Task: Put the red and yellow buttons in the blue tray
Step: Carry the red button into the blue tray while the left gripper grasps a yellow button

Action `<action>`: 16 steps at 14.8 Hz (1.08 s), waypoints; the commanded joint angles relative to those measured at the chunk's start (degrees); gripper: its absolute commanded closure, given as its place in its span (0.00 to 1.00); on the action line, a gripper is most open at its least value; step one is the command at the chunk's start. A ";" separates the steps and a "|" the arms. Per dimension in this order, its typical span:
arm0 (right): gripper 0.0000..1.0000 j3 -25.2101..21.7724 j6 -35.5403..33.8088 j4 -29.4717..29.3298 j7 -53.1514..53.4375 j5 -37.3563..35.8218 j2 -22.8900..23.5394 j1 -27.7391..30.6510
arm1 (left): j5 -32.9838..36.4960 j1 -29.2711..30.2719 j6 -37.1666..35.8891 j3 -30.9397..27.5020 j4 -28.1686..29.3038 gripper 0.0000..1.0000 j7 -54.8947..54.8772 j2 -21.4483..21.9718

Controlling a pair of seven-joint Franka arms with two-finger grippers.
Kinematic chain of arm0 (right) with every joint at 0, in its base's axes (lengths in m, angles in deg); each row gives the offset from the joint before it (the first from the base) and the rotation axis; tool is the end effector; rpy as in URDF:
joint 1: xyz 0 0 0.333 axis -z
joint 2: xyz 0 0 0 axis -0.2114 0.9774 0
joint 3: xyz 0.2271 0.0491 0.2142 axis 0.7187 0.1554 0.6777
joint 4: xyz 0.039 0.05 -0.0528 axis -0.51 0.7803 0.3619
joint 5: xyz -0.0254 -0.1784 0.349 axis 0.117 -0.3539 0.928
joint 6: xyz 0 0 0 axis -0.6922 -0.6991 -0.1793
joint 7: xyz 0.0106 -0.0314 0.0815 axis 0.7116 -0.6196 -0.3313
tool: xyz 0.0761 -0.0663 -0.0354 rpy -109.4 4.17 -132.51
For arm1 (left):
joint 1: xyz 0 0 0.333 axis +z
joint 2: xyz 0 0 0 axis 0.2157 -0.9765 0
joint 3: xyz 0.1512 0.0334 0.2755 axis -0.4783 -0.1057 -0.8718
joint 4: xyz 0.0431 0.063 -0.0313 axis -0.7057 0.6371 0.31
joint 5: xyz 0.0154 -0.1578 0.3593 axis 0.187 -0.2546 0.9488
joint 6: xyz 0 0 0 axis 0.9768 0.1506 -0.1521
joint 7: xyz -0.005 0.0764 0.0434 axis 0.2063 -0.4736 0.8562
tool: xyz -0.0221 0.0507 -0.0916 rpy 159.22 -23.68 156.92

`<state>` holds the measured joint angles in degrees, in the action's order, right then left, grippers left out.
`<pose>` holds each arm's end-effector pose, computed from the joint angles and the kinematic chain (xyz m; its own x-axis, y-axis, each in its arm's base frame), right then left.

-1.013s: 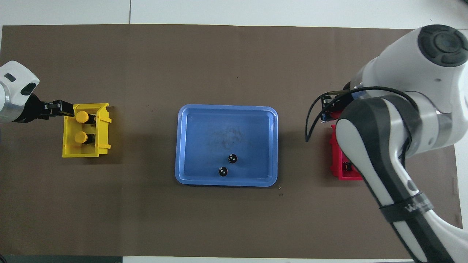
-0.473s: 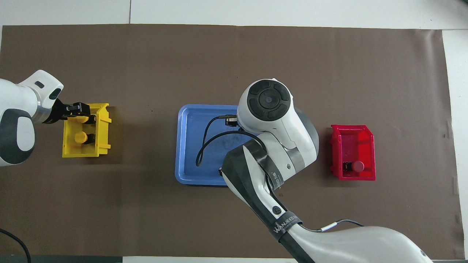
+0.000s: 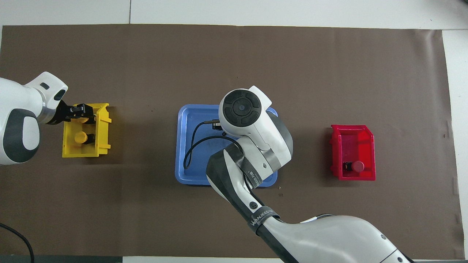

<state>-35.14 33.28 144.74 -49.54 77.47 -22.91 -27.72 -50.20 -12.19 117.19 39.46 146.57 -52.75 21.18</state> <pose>0.5502 0.3856 0.3625 0.9990 -0.0065 0.0434 -0.0055 -0.9997 -0.0235 0.5753 0.0006 0.3638 0.9965 0.0599 0.0581 0.0598 -0.9982 0.0043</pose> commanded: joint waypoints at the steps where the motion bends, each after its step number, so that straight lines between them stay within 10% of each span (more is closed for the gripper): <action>1: 0.76 -0.14 1.28 0.88 0.71 0.34 0.01 -0.24 | -0.66 -0.62 1.39 -0.28 1.00 0.31 0.86 -0.29; 3: 0.71 -0.14 1.46 1.23 0.88 0.34 -0.08 -0.41 | -0.84 -0.71 1.21 -0.28 1.00 0.84 1.56 -0.29; 5: 0.29 -0.14 1.37 1.15 1.41 0.34 -0.08 -0.41 | -0.93 -0.88 0.86 -0.28 0.91 0.98 1.56 -0.29; 7: 0.00 -0.32 0.76 -0.17 1.24 -0.19 -0.17 0.11 | -0.93 -1.15 0.51 -0.28 0.13 0.99 1.74 -0.37; 12: 0.00 -0.58 -9.50 -3.70 -6.46 -0.28 -6.73 9.93 | -0.05 -2.46 -23.69 -0.64 -17.15 0.99 1.56 -1.61; 16: 0.01 -0.58 -12.52 12.60 -21.58 0.43 -22.71 20.83 | 1.54 -9.99 -29.67 -0.29 -26.17 0.99 11.34 -4.24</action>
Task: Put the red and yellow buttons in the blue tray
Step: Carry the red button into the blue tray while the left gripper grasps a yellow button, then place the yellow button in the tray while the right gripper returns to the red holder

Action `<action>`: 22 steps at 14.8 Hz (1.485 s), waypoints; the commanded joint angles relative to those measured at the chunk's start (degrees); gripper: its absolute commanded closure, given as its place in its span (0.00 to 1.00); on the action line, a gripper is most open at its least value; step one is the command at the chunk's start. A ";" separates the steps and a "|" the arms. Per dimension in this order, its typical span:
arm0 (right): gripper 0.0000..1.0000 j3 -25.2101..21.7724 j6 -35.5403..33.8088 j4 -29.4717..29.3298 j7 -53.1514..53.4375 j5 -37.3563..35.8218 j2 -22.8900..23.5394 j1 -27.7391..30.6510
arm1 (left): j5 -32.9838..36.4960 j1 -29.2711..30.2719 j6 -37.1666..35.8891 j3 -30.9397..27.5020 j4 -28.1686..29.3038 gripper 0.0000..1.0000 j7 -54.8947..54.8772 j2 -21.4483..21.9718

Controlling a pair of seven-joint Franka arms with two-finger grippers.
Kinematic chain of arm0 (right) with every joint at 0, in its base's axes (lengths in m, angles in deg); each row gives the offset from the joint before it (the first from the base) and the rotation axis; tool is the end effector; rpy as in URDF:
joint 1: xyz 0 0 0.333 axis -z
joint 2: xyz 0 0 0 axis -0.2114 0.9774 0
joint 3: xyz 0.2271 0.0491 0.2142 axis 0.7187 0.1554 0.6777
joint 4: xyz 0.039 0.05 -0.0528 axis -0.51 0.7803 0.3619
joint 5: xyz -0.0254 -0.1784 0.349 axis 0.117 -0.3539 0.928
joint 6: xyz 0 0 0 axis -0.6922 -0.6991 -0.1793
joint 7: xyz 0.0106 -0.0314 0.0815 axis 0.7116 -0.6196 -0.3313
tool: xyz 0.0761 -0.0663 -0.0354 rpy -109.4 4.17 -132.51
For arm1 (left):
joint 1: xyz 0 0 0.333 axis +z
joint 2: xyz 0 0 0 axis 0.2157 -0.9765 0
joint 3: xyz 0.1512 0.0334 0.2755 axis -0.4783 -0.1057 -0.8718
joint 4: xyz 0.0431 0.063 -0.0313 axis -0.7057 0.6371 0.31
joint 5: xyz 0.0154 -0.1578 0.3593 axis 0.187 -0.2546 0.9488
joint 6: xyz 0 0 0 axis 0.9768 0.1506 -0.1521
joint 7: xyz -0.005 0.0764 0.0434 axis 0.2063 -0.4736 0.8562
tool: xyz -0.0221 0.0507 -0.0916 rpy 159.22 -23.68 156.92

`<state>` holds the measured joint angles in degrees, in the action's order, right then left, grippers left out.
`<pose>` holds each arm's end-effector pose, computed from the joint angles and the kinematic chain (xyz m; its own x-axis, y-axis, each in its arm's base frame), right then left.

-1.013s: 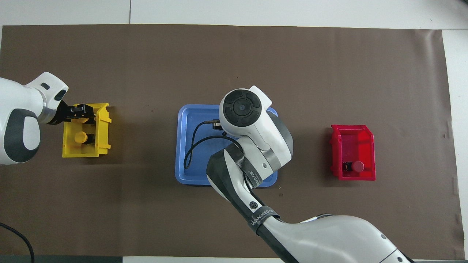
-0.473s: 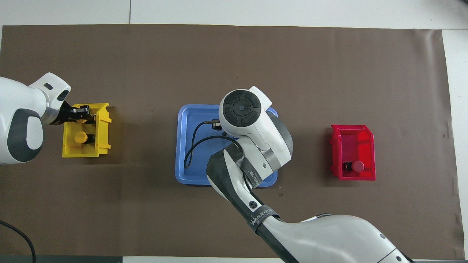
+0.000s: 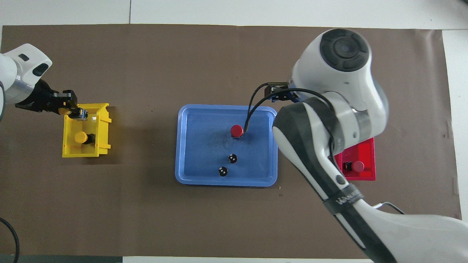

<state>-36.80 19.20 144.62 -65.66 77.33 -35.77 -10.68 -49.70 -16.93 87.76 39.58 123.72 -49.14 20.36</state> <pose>0.6008 0.1762 0.4869 0.9985 -0.0484 0.0243 -0.0479 -0.9986 -0.0204 0.6010 -0.0496 0.4960 0.9969 0.0363 -0.0695 0.0353 -0.9993 -0.0155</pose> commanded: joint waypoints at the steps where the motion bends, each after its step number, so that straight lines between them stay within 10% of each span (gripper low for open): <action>1: 0.02 1.08 2.69 19.22 -8.37 0.66 -14.33 6.25 | 0.51 -8.06 2.14 -0.23 -2.08 0.99 14.59 -3.24; 9: 0.23 1.08 7.17 35.70 -17.89 0.83 -22.38 14.89 | -2.04 -29.08 13.14 -0.41 1.78 0.99 36.98 -6.76; 17: 0.26 1.08 17.82 44.24 -18.94 0.75 -22.29 15.33 | -1.96 -35.07 18.59 -0.50 4.17 0.98 42.87 -11.94; 20: 0.28 1.08 18.00 44.68 -19.38 0.75 -21.94 15.41 | -1.69 -34.90 20.09 -0.58 4.08 0.82 42.79 -12.64; 22: 0.28 1.08 19.22 45.12 -19.38 0.75 -21.50 15.24 | -1.69 -34.81 19.30 -0.58 4.08 0.44 42.87 -12.65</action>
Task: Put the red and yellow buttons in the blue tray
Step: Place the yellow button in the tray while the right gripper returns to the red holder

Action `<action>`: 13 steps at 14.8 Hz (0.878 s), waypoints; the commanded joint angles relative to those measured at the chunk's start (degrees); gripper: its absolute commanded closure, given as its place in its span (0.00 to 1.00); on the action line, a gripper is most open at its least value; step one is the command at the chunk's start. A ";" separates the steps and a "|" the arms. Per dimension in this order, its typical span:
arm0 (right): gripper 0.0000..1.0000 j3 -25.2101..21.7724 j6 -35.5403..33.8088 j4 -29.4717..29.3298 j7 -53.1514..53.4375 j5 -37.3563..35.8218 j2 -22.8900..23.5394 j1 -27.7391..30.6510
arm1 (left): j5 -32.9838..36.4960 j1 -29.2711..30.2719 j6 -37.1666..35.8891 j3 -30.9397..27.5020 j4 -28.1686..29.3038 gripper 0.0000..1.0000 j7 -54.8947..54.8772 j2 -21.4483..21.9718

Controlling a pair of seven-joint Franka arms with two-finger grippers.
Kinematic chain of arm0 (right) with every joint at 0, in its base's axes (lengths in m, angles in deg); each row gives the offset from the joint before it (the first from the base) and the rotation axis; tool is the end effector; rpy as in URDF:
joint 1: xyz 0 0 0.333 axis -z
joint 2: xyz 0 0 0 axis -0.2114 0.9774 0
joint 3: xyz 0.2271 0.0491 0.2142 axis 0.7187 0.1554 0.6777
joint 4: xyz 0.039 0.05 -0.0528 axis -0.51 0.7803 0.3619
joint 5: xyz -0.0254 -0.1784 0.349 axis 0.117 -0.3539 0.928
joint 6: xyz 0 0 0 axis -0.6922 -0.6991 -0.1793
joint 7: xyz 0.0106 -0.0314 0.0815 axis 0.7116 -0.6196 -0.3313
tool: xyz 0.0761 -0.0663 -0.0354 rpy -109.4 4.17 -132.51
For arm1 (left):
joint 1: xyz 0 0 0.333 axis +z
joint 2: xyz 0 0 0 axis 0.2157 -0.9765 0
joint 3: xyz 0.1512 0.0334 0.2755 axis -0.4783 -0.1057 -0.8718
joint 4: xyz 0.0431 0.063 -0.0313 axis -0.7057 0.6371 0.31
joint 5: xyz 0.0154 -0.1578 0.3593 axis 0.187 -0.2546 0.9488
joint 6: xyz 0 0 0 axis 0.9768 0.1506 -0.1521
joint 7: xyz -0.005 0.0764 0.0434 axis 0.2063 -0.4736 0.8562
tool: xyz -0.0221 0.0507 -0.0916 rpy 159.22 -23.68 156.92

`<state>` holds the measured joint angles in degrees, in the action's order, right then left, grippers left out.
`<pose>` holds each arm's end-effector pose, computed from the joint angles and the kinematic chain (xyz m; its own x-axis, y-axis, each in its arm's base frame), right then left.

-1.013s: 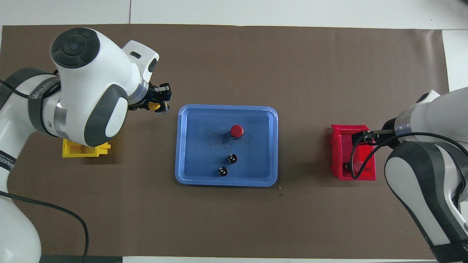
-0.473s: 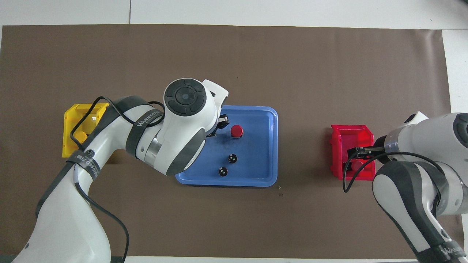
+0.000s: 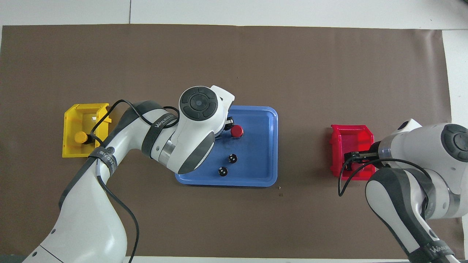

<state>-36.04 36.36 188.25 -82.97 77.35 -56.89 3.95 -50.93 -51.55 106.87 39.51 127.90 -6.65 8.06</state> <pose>0.4572 0.0152 0.3627 0.9977 0.0006 -0.0679 -0.0028 -0.9988 -0.0487 0.4995 -0.4100 0.3548 0.9829 0.1825 -0.0261 0.1823 -0.9832 -0.0107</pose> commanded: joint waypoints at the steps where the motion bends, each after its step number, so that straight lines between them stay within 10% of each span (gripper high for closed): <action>1: 0.29 0.31 2.33 1.92 -2.51 0.72 -0.46 0.61 | -0.38 -0.37 -0.94 -0.60 -0.45 0.37 0.47 -0.35; 8: 0.31 0.23 3.22 4.04 -4.62 0.81 -1.16 0.96 | -0.29 1.90 -10.16 -1.21 -2.47 0.15 -1.02 5.62; 13: 0.32 0.23 2.86 4.56 -5.24 0.81 -1.51 1.58 | -0.11 17.61 -19.75 -1.30 1.20 0.01 -23.74 11.77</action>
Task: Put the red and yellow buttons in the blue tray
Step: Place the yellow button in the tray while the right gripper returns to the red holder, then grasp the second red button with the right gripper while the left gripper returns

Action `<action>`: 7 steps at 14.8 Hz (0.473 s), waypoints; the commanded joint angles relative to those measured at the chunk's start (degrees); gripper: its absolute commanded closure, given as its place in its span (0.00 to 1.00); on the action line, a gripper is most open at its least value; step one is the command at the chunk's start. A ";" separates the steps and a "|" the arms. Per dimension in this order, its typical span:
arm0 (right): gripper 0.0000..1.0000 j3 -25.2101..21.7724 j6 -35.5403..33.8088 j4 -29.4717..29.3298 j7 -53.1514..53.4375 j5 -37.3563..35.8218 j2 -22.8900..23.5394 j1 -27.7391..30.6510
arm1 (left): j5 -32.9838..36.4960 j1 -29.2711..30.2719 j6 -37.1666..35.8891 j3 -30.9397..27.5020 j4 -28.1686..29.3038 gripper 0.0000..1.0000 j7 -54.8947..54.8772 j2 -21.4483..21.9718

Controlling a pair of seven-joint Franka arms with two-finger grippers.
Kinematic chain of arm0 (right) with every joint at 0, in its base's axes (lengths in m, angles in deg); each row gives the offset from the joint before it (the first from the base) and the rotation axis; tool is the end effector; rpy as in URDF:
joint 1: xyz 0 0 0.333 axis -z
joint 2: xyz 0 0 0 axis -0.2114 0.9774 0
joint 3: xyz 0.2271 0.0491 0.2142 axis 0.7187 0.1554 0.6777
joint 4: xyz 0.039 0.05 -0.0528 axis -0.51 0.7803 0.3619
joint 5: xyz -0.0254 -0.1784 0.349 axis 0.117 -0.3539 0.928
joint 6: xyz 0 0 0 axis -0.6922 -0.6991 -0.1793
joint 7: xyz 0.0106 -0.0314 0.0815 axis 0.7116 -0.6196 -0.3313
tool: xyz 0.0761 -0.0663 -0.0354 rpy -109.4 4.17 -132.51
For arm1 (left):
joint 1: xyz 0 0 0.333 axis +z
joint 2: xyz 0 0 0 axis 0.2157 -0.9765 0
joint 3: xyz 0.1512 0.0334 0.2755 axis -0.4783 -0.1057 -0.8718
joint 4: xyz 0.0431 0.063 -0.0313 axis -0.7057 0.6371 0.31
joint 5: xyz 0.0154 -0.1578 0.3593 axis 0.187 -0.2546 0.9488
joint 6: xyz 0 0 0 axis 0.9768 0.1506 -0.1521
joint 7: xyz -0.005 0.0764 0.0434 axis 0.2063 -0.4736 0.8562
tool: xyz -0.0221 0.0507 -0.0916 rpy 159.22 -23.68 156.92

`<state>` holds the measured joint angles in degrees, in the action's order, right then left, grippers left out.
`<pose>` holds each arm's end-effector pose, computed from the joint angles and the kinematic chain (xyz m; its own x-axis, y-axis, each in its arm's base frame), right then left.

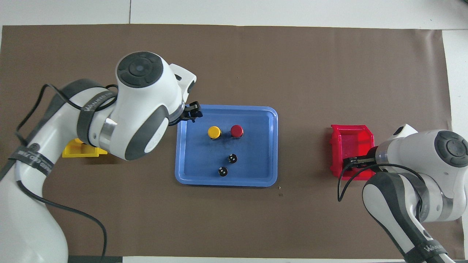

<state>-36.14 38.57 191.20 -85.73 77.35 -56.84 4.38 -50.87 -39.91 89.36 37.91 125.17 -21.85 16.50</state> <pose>0.4460 0.0109 0.3436 0.9961 0.0385 -0.0794 0.0345 -0.9981 -0.0513 0.5483 -0.2709 0.4454 0.9822 0.1480 -0.1153 0.1405 -0.9875 -0.0710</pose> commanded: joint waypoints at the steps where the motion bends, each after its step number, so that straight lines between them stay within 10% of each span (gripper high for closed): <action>1: 0.32 0.33 0.74 2.14 -3.17 0.72 -1.74 1.23 | 0.18 9.93 -2.34 0.30 4.03 0.00 -13.46 3.69; 7: 0.49 0.33 0.74 2.32 -3.79 0.72 -2.01 1.23 | 0.97 23.14 -0.51 0.38 8.24 0.00 -33.09 8.78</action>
<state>-36.22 38.57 192.00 -87.22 77.35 -57.26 4.41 -50.80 -18.40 87.56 37.45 128.77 -50.84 20.99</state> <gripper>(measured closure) 0.352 0.000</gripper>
